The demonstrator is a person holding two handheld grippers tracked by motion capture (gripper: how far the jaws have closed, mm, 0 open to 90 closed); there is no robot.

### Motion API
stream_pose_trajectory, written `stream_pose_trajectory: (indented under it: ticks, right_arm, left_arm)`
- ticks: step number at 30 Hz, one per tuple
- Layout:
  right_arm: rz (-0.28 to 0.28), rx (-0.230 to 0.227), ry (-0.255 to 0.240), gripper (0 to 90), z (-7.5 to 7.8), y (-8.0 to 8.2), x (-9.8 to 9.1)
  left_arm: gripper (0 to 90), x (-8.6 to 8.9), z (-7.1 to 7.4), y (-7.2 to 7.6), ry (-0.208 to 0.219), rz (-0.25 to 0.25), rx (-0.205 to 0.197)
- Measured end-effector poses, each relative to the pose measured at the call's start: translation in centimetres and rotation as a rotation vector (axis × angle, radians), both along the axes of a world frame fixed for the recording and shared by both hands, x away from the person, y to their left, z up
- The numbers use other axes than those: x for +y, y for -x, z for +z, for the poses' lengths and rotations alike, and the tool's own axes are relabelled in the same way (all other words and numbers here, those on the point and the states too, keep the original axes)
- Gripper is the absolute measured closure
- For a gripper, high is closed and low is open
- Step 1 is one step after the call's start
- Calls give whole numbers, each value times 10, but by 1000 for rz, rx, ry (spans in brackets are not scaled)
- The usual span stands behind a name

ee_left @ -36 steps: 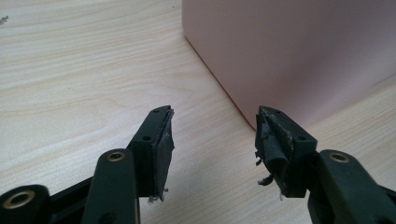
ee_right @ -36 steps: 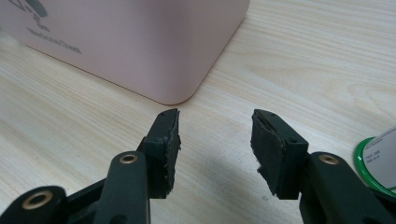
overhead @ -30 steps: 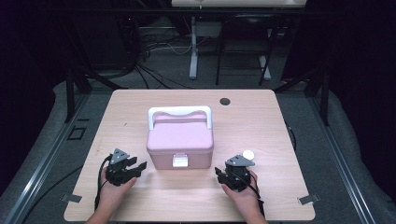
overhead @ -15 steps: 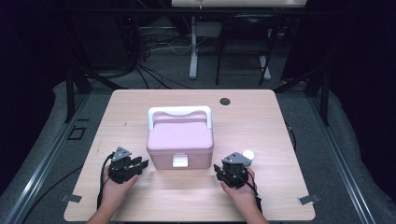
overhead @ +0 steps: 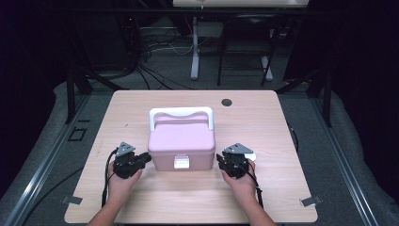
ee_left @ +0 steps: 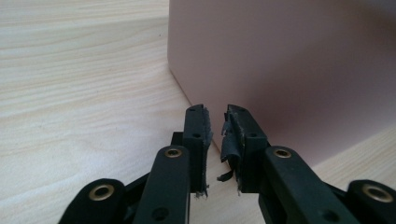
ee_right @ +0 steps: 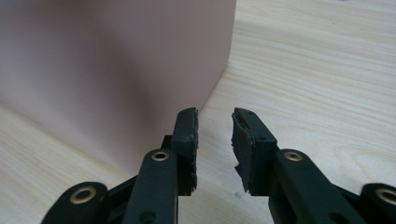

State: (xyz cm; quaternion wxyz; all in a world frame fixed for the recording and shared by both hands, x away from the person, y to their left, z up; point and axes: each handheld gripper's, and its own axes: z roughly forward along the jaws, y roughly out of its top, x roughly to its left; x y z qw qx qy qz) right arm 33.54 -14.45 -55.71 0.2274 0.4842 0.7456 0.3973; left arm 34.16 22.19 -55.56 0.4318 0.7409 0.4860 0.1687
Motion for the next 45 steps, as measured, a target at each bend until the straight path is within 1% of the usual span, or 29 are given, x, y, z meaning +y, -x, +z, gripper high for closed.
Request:
stream_pose_trajectory:
  ticks: [3, 4, 5, 7, 8, 11, 12, 13, 15, 17, 20, 22, 23, 26, 29, 36, 38, 45]
  right_arm:
    - [2, 5, -13, 728, -1, -3, 2]
    - [7, 4, -16, 730, -1, -4, 3]
    - [9, 1, -23, 733, -1, -5, 5]
    - [16, 0, -21, 738, -1, -5, 6]
    - [18, -1, -9, 758, -1, -6, 8]
    - [15, 2, -12, 763, -2, -6, 8]
    - [15, 4, -27, 768, -2, -7, 8]
    - [15, 6, -28, 777, -2, -7, 8]
    - [15, 4, -23, 787, -2, -6, 8]
    - [17, 4, -15, 802, -1, -5, 10]
    - [18, -5, -6, 821, -1, -4, 11]
    - [31, -6, 5, 855, 0, -3, 12]
    - [31, -6, 5, 855, 0, -3, 12]
    - [36, -13, 14, 894, 0, -2, 14]
    - [43, -13, 24, 898, 1, -2, 14]
    - [44, -3, 22, 900, 2, 1, 14]
    - [47, -2, 19, 900, 2, 1, 14]
    - [52, 11, 17, 900, 3, 3, 13]
  left_arm:
    - [825, 0, -1, -2, 12, -3, 1]
    - [835, 0, -2, -3, 15, -6, 11]
    - [848, -1, -2, -3, 20, -8, 11]
    - [858, -1, -2, -4, 20, -11, 9]
    - [873, -1, -2, -3, 27, -17, 6]
    - [887, -1, -1, -3, 39, -22, 4]
    - [893, -2, 0, -2, 38, -28, 1]
    - [896, -2, 0, -2, 38, -28, 1]
    - [896, -2, 0, -1, 33, -33, -3]
    - [897, -2, 1, -1, 33, -37, 1]
    - [897, -2, 1, -1, 39, -36, -7]
    - [899, -2, 1, -1, 36, -38, -10]
    - [899, -2, 1, -1, 36, -38, -10]
    - [900, -2, 3, 0, 29, -42, -15]
    - [900, -2, 3, 0, 26, -44, -18]
    - [900, -4, 5, 3, 6, -48, -18]
    - [900, -4, 5, 3, 11, -49, -19]
    - [900, -4, 5, 5, 6, -56, -19]
